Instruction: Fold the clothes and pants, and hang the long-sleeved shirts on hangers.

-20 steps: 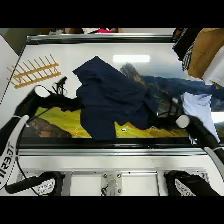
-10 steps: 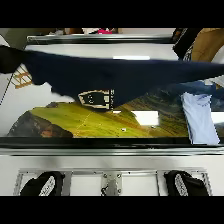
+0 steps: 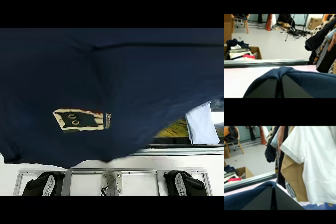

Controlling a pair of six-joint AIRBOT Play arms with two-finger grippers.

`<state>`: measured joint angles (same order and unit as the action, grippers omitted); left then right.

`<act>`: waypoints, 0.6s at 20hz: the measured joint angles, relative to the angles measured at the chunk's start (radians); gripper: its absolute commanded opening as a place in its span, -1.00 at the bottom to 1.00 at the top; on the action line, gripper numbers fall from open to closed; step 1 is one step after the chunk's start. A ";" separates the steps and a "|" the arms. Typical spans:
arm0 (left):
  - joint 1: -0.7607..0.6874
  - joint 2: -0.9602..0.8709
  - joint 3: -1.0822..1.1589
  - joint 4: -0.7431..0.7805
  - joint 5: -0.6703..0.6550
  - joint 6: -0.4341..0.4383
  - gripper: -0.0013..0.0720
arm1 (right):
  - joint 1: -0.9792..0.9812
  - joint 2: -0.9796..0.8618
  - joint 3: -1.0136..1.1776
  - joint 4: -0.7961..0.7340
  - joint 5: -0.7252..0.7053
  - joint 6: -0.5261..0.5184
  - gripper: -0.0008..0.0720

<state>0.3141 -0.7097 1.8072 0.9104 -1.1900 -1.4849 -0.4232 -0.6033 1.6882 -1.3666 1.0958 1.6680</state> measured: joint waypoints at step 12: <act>-0.173 -0.666 0.008 0.015 0.090 0.006 -0.93 | 0.122 -0.625 0.010 0.121 -0.002 0.003 -0.94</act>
<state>0.1413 -1.3754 1.8156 0.9257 -1.1004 -1.4792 -0.3016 -1.2285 1.6985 -1.2461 1.0943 1.6711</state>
